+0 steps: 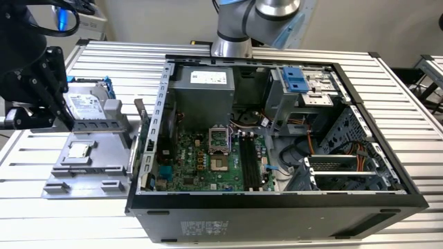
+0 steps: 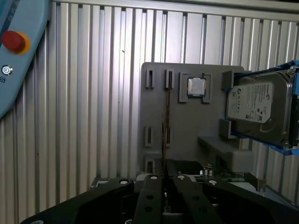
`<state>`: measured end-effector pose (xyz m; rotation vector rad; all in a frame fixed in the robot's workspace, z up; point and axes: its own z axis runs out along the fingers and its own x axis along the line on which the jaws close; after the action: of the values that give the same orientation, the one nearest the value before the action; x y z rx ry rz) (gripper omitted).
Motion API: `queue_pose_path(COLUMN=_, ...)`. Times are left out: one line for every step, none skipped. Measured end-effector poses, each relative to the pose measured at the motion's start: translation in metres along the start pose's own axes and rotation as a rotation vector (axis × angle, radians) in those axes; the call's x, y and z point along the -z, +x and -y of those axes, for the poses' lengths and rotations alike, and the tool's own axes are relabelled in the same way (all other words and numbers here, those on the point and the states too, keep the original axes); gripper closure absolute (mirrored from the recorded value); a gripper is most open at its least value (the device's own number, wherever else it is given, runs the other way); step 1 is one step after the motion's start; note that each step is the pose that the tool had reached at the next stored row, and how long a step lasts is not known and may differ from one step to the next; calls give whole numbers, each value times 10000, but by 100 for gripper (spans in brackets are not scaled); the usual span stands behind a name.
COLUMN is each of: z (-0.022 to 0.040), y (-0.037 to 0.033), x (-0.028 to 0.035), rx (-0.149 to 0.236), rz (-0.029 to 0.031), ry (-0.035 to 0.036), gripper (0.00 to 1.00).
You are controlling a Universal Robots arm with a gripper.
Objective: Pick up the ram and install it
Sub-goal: 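Pick up the ram and move it above insertion slot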
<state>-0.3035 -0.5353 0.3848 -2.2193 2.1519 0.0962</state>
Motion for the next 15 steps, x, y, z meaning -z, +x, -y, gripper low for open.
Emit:
queue_pose_path(z=18, y=0, x=0, rx=0, rz=0, ry=0, gripper=100)
queue_pose_path(z=37, y=1, x=1, rx=0, rz=0, ry=-1, gripper=100)
queue_pose_path(z=57, y=2, x=1, rx=0, rz=0, ry=-2, gripper=100)
queue_pose_path(z=78, y=2, x=1, rx=0, rz=0, ry=-2, gripper=100)
queue_pose_path(z=102, y=3, x=1, rx=-1, rz=0, ry=-3, gripper=100)
queue_pose_path(z=125, y=4, x=2, rx=0, rz=0, ry=-3, gripper=100)
queue_pose_path(z=147, y=4, x=2, rx=0, rz=0, ry=-3, gripper=100)
queue_pose_path(z=170, y=5, x=2, rx=-1, rz=0, ry=-3, gripper=100)
queue_pose_path(z=191, y=6, x=2, rx=0, rz=0, ry=-3, gripper=100)
queue_pose_path(z=215, y=6, x=3, rx=-1, rz=0, ry=-4, gripper=100)
queue_pose_path(z=237, y=7, x=2, rx=0, rz=1, ry=-3, gripper=100)
queue_pose_path(z=256, y=8, x=3, rx=0, rz=0, ry=-3, gripper=100)
queue_pose_path(z=275, y=8, x=3, rx=-1, rz=-1, ry=-4, gripper=100)
queue_pose_path(z=295, y=9, x=4, rx=0, rz=-1, ry=-4, gripper=100)
queue_pose_path(z=319, y=9, x=4, rx=0, rz=0, ry=-3, gripper=100)
